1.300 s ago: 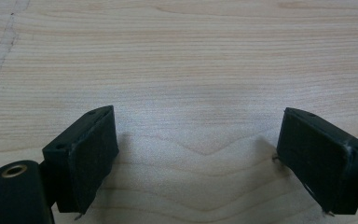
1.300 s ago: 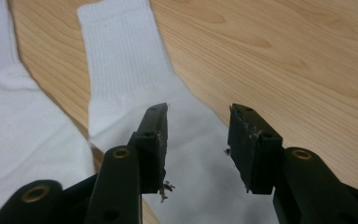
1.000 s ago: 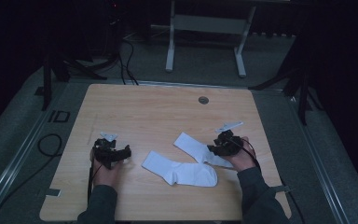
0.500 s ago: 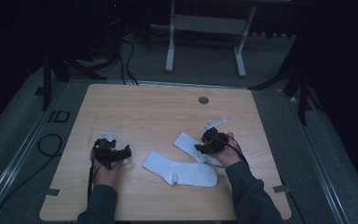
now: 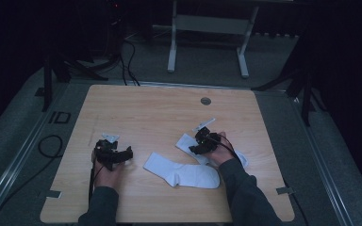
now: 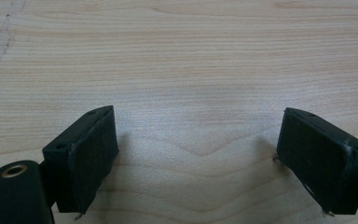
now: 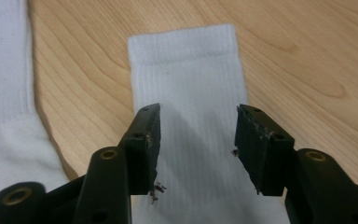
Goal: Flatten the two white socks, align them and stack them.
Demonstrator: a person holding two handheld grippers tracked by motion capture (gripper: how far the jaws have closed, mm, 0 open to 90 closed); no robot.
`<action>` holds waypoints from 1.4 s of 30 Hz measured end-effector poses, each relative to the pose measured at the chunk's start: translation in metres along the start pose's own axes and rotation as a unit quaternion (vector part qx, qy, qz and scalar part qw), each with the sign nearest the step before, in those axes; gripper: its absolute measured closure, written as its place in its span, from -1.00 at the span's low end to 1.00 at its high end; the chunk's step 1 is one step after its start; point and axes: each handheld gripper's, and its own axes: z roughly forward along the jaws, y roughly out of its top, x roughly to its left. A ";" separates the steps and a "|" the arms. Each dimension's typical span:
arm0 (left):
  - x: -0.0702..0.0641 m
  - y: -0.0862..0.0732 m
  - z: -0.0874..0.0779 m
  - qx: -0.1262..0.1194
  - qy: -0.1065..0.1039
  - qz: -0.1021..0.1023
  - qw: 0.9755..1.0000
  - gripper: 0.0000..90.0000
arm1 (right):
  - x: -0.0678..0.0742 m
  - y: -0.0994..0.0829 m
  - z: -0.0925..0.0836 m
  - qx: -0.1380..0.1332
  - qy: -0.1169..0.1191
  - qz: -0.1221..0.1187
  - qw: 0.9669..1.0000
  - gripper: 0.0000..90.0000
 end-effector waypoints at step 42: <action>-0.001 0.000 0.000 0.000 0.000 0.002 1.000 -0.73 | -0.037 -0.018 -0.091 -0.103 -0.001 0.050 0.993 0.85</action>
